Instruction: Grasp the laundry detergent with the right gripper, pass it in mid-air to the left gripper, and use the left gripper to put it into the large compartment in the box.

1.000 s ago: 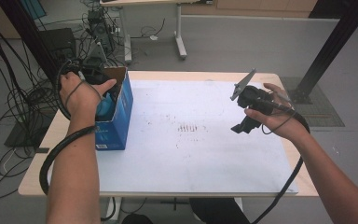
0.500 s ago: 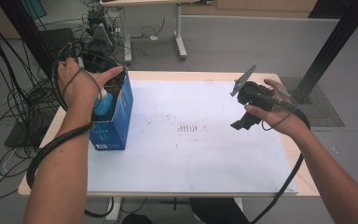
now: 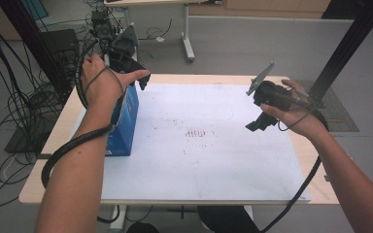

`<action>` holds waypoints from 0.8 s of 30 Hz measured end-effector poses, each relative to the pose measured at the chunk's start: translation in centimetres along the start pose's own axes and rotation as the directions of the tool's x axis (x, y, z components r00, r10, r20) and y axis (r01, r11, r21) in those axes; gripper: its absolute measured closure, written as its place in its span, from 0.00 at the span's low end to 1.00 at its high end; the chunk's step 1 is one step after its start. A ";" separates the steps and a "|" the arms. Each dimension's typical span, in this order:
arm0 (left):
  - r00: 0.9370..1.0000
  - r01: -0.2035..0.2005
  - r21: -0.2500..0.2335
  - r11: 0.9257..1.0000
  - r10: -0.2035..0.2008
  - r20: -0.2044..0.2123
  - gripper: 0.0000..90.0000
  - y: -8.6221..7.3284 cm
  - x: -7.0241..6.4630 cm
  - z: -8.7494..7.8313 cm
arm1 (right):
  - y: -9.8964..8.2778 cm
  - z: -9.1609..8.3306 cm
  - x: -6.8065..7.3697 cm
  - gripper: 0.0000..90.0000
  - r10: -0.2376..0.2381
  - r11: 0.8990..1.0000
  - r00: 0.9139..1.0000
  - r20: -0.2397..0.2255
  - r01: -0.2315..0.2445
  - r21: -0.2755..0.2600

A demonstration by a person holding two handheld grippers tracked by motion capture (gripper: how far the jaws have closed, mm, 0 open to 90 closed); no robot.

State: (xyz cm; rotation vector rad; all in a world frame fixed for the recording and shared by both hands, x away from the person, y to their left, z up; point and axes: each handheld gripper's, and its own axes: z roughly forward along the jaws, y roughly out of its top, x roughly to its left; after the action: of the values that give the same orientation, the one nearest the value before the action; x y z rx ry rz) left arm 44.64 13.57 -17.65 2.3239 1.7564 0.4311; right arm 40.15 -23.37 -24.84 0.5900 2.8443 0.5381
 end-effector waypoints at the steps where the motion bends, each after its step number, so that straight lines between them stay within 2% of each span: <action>1: 1.000 -0.016 0.000 1.000 0.016 -0.005 0.11 0.3 -0.4 0.0 | -0.1 0.0 -0.1 0.06 0.001 1.000 1.000 -0.001 -0.001 -0.001; 4: 1.000 -0.024 0.004 1.000 0.024 0.005 0.11 1.0 -1.1 0.1 | -0.3 -0.1 -0.2 0.06 0.002 1.000 1.000 -0.001 -0.002 0.006; 6: 0.999 -0.032 -0.002 0.999 0.032 -0.006 0.10 1.5 -1.6 0.1 | -0.5 -0.3 -0.3 0.06 0.006 1.000 1.000 0.001 -0.006 0.012; 8: 0.999 -0.037 -0.001 0.999 0.037 0.011 0.09 1.8 -2.0 0.1 | -0.6 -0.5 -0.4 0.06 0.014 1.000 1.000 0.003 -0.014 0.016; 11: 0.999 -0.045 -0.004 0.999 0.045 0.014 0.08 2.3 -2.7 0.2 | -0.8 -0.7 -0.5 0.06 0.014 1.000 1.000 0.006 -0.014 0.020; 13: 0.998 -0.057 0.002 0.998 0.057 0.010 0.08 2.8 -3.5 0.3 | -0.8 -1.1 -0.4 0.06 0.011 1.000 1.000 0.010 -0.011 0.019; 19: 0.998 -0.061 -0.012 0.998 0.062 0.025 0.08 3.4 -4.4 0.2 | -0.8 -2.0 -0.4 0.06 0.007 1.000 1.000 0.020 -0.007 0.020; 23: 0.998 -0.068 -0.004 0.998 0.069 0.015 0.07 3.6 -4.9 0.1 | -0.8 -2.1 -0.5 0.06 0.009 1.000 1.000 0.018 -0.009 0.026; 24: 0.998 -0.057 -0.007 0.998 0.057 0.006 0.07 3.7 -5.0 0.1 | -0.8 -2.1 -0.5 0.06 0.008 0.999 1.000 0.017 -0.009 0.033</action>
State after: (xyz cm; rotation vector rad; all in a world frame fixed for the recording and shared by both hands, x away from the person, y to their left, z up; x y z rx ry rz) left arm 46.72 7.80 -17.09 2.3734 1.6865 0.4378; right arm 39.82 -24.95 -23.19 0.6100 2.8410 0.4858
